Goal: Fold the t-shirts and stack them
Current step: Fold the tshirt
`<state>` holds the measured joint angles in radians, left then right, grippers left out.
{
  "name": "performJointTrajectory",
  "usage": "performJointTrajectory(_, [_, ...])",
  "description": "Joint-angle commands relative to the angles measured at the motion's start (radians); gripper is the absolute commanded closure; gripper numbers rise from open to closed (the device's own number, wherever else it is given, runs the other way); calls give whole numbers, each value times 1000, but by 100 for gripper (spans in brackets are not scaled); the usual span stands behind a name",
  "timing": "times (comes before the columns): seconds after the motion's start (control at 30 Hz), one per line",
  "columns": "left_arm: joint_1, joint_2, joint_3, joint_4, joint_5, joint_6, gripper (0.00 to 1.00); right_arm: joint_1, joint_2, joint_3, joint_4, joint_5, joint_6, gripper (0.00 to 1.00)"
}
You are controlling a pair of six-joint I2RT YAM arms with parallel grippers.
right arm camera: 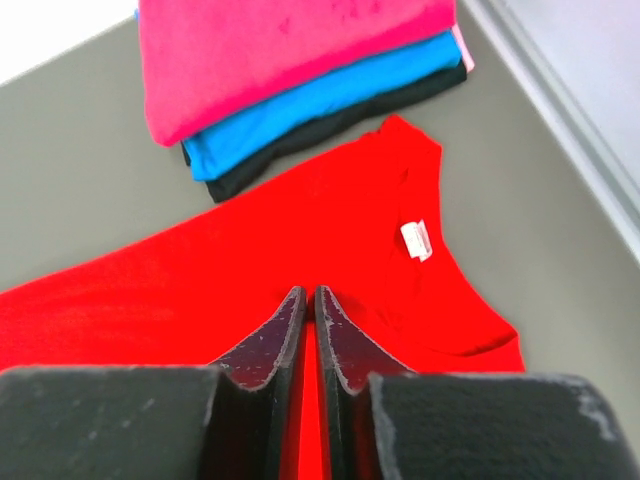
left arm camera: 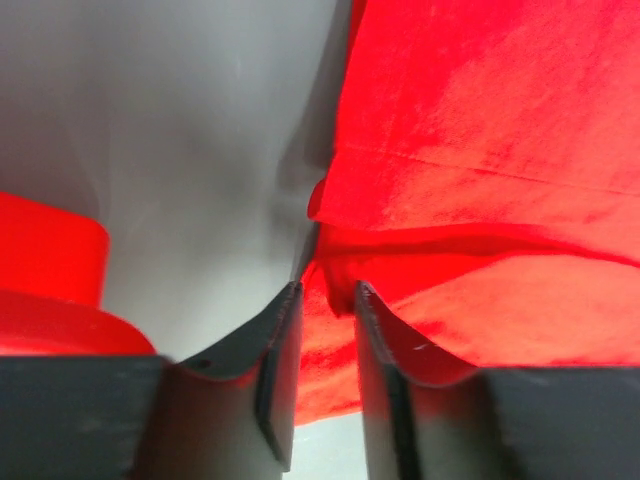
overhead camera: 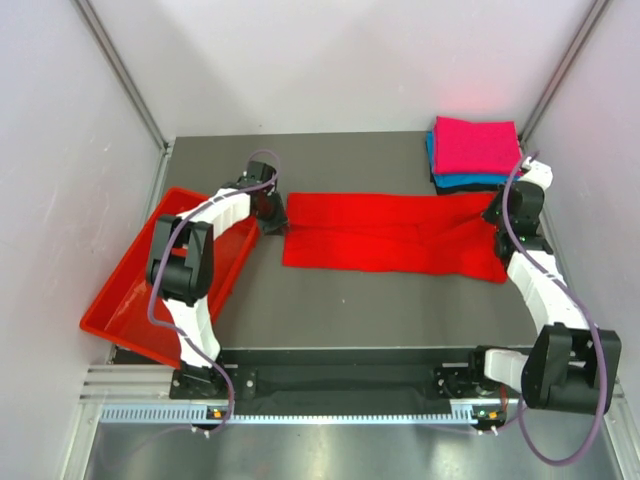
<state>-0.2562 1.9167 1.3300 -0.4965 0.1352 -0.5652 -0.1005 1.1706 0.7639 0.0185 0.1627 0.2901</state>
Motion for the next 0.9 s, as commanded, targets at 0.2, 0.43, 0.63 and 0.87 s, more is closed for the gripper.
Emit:
performJointTrajectory(0.2, [3, -97, 130, -89, -72, 47, 59, -13, 70, 86, 12, -61, 6, 93])
performJointTrajectory(0.43, [-20, -199, 17, -82, -8, 67, 59, -15, 86, 103, -12, -61, 14, 93])
performJointTrajectory(0.63, [-34, -320, -195, -28, 46, 82, 55, -18, 104, 132, -61, -61, 12, 94])
performJointTrajectory(0.87, [-37, -395, -334, 1, 63, 99, 53, -24, 92, 132, -43, -109, -26, 100])
